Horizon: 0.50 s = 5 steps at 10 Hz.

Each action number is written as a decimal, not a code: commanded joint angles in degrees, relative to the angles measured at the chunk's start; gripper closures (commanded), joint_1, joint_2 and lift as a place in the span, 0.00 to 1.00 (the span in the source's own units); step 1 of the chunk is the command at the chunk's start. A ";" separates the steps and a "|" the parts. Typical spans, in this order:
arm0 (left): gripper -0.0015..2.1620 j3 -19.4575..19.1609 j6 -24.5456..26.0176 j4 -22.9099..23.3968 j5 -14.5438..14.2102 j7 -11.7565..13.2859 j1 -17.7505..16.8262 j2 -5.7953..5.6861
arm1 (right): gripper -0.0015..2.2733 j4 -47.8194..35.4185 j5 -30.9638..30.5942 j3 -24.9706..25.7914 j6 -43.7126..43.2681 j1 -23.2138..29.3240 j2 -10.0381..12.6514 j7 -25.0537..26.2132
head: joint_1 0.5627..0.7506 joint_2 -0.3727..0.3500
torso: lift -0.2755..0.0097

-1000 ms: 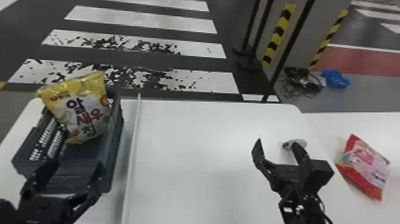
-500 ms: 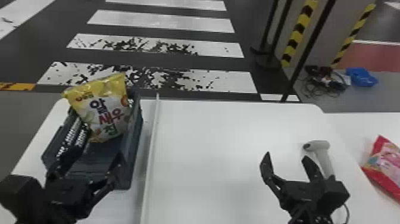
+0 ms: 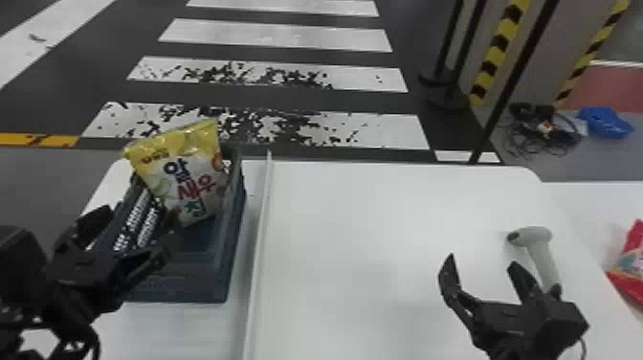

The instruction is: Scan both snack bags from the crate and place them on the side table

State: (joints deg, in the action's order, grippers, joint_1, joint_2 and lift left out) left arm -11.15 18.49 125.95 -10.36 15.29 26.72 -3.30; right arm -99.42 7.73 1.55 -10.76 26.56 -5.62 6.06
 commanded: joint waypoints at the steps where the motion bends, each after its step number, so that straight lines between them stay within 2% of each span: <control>1: 0.03 -2.12 1.33 -0.53 -0.09 0.27 -2.91 -1.18 | 0.01 0.01 0.00 0.12 0.00 0.25 0.00 -0.09 | 0.70 0.46 | 0.63; 3: 0.03 -3.97 1.33 -4.22 -0.27 0.97 -6.69 -3.38 | 0.01 0.01 0.00 0.65 0.00 0.78 0.00 -0.09 | 0.70 0.50 | 0.63; 5: 0.03 -5.28 3.09 -9.40 -0.27 2.38 -12.57 -5.93 | 0.02 0.01 0.09 1.09 0.35 1.22 0.00 0.00 | 0.70 0.54 | 0.63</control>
State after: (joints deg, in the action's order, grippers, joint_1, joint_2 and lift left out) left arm -16.12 20.89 117.99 -10.66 17.63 15.86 -8.60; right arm -99.40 7.80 2.54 -10.59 27.65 -5.63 6.06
